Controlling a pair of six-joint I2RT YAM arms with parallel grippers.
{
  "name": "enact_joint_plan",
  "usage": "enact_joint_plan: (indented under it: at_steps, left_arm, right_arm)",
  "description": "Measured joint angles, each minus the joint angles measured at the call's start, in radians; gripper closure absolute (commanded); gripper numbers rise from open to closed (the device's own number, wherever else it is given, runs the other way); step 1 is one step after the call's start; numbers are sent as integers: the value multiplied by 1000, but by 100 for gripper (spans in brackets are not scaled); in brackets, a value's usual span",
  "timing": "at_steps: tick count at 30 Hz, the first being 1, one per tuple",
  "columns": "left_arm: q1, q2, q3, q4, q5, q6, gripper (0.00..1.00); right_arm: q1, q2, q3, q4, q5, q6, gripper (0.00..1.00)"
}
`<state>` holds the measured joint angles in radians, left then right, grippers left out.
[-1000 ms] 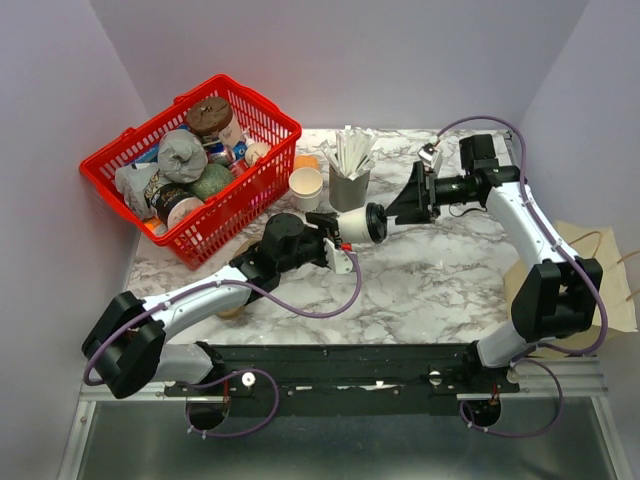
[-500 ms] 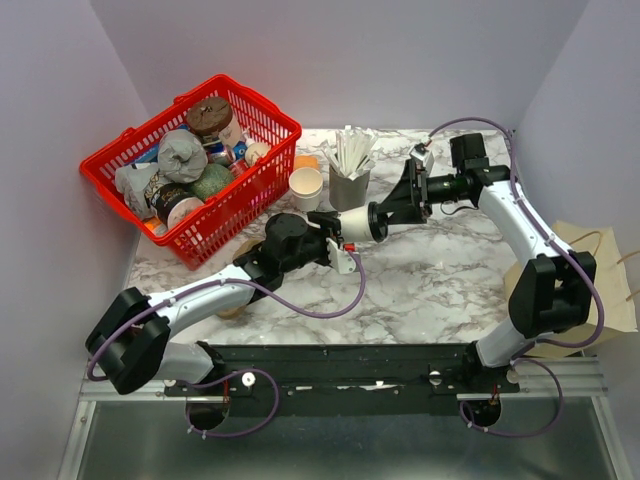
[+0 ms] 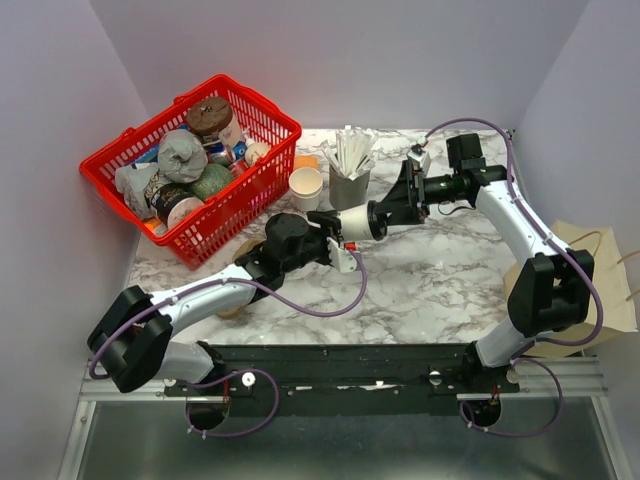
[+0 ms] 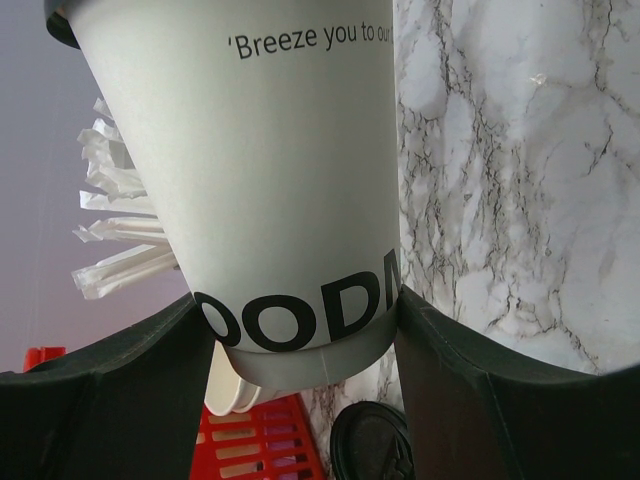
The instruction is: Pack the takeout coffee
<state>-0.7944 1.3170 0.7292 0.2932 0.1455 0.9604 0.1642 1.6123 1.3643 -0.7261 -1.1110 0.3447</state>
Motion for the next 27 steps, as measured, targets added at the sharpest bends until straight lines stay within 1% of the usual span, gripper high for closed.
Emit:
enact_joint_plan:
  at_steps: [3, 4, 6, 10, 14, 15, 16, 18, 19, 20, 23, 27]
  left_arm:
    - [-2, 6, 0, 4, -4, 0, 49]
    - [-3, 8, 0, 6, -5, 0, 48]
    - [-5, 10, 0, 11, -8, 0, 48]
    - [-7, 11, 4, 12, -12, 0, 48]
    - [-8, 15, 4, 12, -19, 0, 45]
    - [-8, 17, 4, 12, -21, 0, 44]
    - [-8, 20, 4, 13, -23, 0, 36]
    - [-8, 23, 4, 13, -26, -1, 28]
    - [-8, 24, 4, 16, -29, -2, 19]
    - [-8, 25, 4, 19, -31, -3, 1]
    - [-10, 26, 4, 36, -43, -12, 1]
    - [-12, 23, 3, 35, -60, -31, 1]
  right_arm:
    - [5, 0, 0, 0, 4, 0, 3]
    - [6, 0, 0, 0, 6, 0, 6]
    - [7, 0, 0, 0, 13, -1, 9]
    - [7, 0, 0, 0, 27, -3, 17]
    - [12, 3, 4, -3, 40, -6, 17]
    - [14, 4, 6, -5, 45, -6, 19]
    - [15, 6, 7, -6, 49, -7, 26]
    - [18, 8, 10, -9, 56, -10, 28]
    - [18, 9, 14, -12, 58, -13, 28]
    - [19, 10, 22, -17, 63, -16, 28]
    - [20, 11, 66, -48, 100, -60, 28]
    - [22, 10, 169, -127, 200, -199, 28]
